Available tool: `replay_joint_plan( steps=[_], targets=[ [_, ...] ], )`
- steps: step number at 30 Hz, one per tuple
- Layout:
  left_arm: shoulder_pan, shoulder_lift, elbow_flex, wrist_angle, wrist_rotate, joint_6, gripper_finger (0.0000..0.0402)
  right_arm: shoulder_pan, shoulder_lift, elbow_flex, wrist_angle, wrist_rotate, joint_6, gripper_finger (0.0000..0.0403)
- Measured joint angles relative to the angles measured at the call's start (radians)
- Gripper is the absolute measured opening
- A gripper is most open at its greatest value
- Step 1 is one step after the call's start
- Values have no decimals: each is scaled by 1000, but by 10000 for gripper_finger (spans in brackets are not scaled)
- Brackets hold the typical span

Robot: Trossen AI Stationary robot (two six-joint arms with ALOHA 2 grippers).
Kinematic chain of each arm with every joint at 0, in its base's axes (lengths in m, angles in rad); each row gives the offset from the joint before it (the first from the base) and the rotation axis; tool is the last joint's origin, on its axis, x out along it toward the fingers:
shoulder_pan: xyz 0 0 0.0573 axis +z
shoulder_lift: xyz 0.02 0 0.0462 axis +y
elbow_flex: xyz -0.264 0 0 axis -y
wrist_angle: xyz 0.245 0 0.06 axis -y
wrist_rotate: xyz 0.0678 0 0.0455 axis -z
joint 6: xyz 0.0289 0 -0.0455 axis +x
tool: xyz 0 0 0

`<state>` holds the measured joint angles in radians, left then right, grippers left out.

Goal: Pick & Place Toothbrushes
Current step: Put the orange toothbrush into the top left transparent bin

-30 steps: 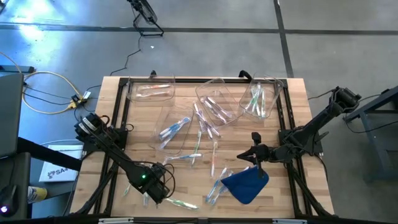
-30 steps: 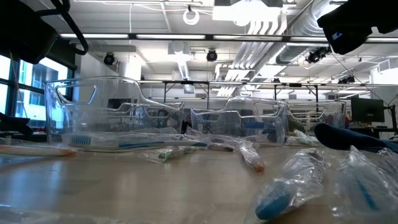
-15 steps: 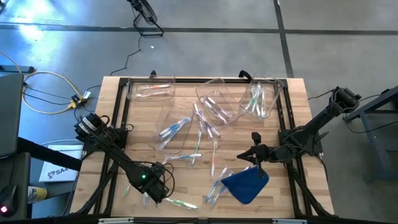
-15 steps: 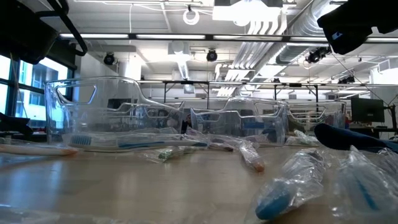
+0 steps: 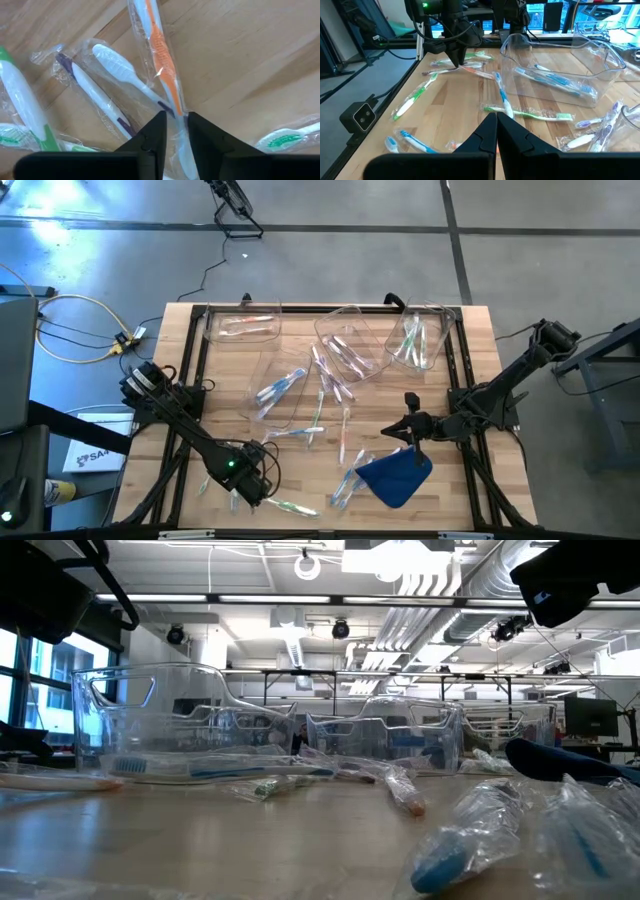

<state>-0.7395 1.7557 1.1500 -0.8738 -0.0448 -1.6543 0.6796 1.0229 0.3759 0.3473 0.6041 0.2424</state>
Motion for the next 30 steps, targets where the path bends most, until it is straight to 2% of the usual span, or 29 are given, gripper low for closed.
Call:
replay_joint_plan(
  steps=[9,14,19,30],
  targets=[
    [0,0,0,0,0,0,38,0,0,0,0,0,0,3],
    [0,0,0,7,-1,27,7,0,0,0,0,0,0,3],
    [0,0,4,3,-2,68,3,0,0,0,0,0,0,3],
    [0,0,180,-201,1,185,0,0,0,0,0,0,0,3]
  ],
)
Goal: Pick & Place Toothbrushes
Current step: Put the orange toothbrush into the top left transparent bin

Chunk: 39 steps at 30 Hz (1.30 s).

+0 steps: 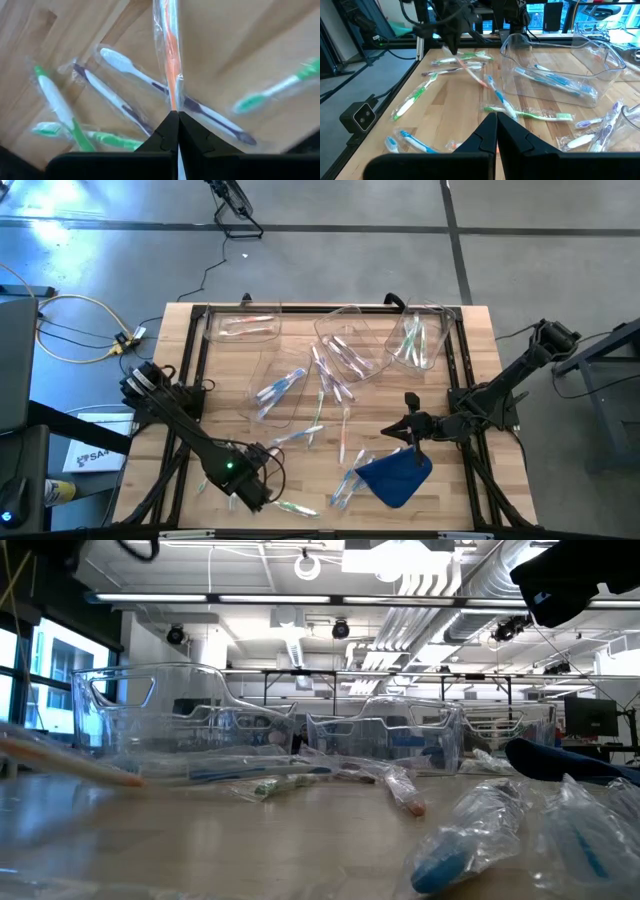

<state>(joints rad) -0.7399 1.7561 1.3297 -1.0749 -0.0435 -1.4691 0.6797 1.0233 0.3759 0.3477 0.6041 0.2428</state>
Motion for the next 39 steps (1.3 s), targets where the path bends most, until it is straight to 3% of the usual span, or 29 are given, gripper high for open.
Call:
replay_joint_plan(
  steps=[7,18,39],
  targets=[
    [0,0,136,-55,11,90,0,0,0,0,0,0,0,3],
    [-1,0,246,-52,29,205,0,0,0,0,0,0,0,3],
    [0,0,262,-50,31,217,0,0,0,0,0,0,22,3]
  ],
)
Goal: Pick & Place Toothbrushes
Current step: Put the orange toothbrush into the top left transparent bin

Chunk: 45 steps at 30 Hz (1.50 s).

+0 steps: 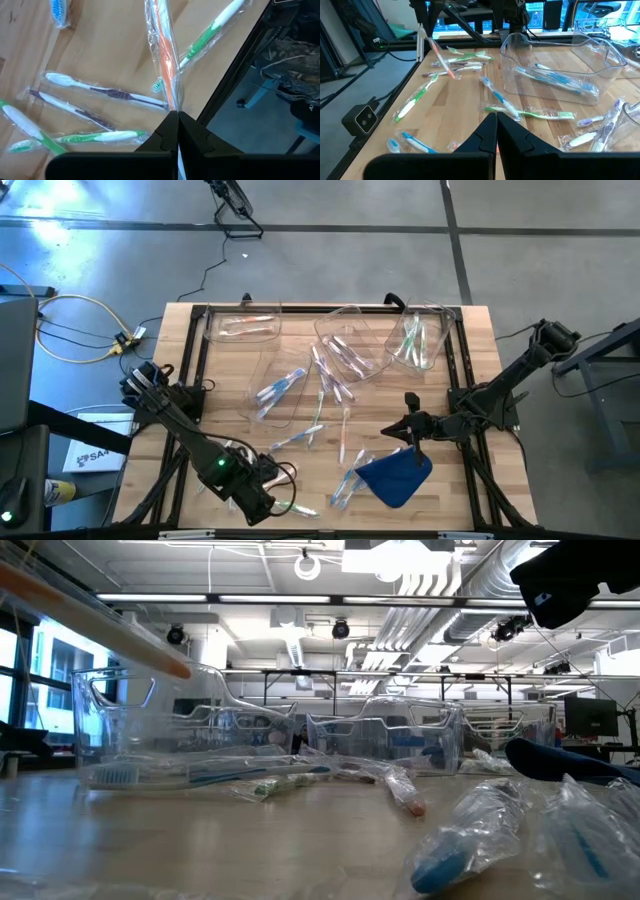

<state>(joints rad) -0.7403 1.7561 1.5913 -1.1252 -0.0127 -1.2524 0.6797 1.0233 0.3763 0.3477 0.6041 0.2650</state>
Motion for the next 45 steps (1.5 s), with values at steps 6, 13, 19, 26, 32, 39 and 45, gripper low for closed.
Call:
replay_joint_plan(
  steps=[6,13,19,26,32,39,45],
  targets=[
    [1,0,0,31,-107,42,0,0,0,0,0,0,0,3],
    [1,0,0,105,-247,113,0,0,0,0,0,0,0,3],
    [5,0,0,104,-425,189,0,0,0,0,0,0,0,3],
    [83,0,0,81,-503,339,0,0,0,0,0,0,0,3],
    [222,0,0,68,-503,546,0,0,0,0,0,0,4,3],
    [370,-41,-2,20,-514,758,0,0,0,0,-1,0,4,3],
    [458,-136,0,-107,-587,779,0,0,0,0,-3,21,2,3]
  ],
)
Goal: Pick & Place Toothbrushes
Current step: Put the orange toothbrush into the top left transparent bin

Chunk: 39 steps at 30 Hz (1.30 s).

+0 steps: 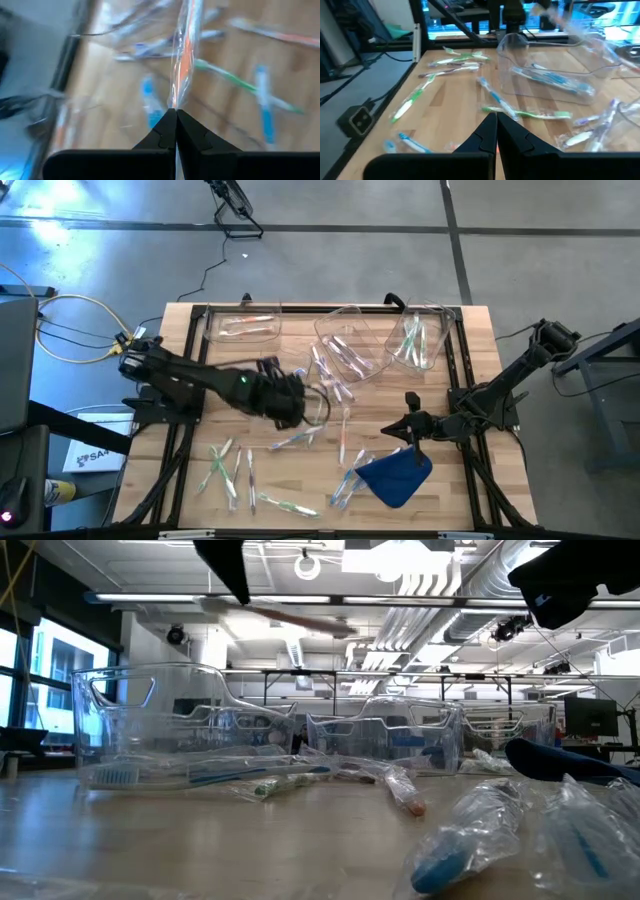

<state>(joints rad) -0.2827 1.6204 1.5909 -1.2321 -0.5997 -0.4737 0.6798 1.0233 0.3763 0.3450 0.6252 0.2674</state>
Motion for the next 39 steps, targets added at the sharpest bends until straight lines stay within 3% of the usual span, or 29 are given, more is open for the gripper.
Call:
replay_joint_plan(
  steps=[9,18,30,39],
  targets=[
    [142,-140,0,-216,-74,-2,0,-2,0,0,-4,39,-2,3],
    [402,-171,-3,-323,-93,49,0,-2,0,0,-26,39,19,3],
    [747,-166,-21,-278,-17,245,0,-2,0,0,-47,50,25,3],
    [956,-165,-246,2,155,511,0,-2,0,0,-56,57,25,3]
  ],
)
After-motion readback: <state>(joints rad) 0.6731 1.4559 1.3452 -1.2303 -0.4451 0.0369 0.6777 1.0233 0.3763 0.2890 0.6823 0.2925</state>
